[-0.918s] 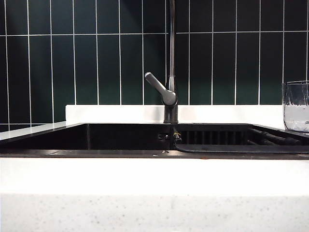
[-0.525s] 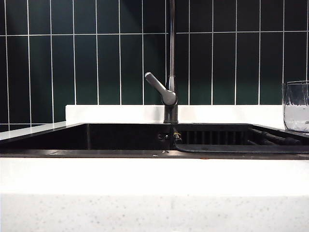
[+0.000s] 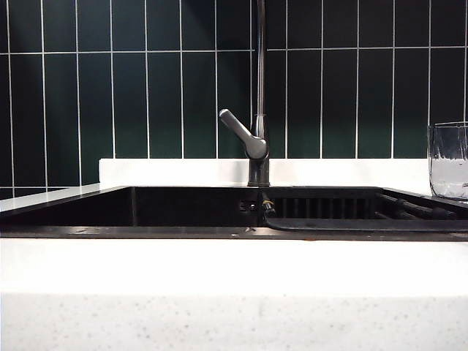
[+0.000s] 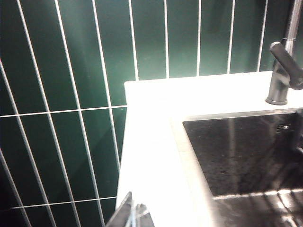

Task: Pick up the mug next to the sink, go to the faucet to get some water, pour the water into the sink, and finally put the mug back to its place.

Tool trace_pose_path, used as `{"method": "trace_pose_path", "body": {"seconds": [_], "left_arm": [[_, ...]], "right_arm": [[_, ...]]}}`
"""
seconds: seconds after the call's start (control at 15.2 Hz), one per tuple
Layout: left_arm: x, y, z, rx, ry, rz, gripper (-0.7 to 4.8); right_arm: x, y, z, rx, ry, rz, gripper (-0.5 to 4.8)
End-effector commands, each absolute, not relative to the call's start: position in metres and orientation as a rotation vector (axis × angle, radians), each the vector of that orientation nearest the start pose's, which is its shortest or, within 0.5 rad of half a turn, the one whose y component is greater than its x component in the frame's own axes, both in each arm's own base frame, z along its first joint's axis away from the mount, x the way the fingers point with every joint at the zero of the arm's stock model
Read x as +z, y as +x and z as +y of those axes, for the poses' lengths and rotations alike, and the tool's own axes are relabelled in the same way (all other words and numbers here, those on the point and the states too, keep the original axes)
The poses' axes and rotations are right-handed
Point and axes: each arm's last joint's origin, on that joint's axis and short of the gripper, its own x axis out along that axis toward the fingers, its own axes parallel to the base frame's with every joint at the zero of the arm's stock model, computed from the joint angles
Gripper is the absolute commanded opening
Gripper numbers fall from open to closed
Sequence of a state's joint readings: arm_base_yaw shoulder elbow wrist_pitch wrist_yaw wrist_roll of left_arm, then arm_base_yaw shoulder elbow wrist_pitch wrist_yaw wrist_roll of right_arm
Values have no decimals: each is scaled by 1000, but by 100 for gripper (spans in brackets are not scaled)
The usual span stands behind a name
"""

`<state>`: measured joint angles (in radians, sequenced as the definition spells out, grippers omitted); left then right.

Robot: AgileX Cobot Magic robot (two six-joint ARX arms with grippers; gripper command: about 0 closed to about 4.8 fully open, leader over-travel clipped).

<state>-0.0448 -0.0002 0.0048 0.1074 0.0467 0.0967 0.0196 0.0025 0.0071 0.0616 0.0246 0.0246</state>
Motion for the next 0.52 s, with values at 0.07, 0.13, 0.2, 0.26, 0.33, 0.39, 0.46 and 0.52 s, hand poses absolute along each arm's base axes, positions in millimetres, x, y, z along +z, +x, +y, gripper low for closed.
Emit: {"method": "trace_pose_path", "body": {"seconds": [0.07,0.13,0.2,0.26,0.33,0.39,0.46,0.52], "left_arm": [[183,95,-9,-194,102,-195,60],[189,93,-11,-264,114,-259,105],[199,89,-13,-367,24,-350,111],[205,86,-15,-474,-146,-381,117],[207,85,-15,-517,-259,-367,117],[207,85,-15,-536,-350,-335,118],[204,86,-16,-569,-386,-289,122],[203,88,-17,-580,-383,-270,122]], "right_arm": [[172,97,1,-3,24,-85,-5],[172,97,1,-3,24,-85,-3],[172,97,1,-1,68,-86,1],[172,97,1,2,134,-85,0],[172,97,1,2,136,-89,1],[173,97,1,3,137,-99,6],[176,97,1,3,136,-126,23],[179,97,1,-6,124,-154,23]]}}
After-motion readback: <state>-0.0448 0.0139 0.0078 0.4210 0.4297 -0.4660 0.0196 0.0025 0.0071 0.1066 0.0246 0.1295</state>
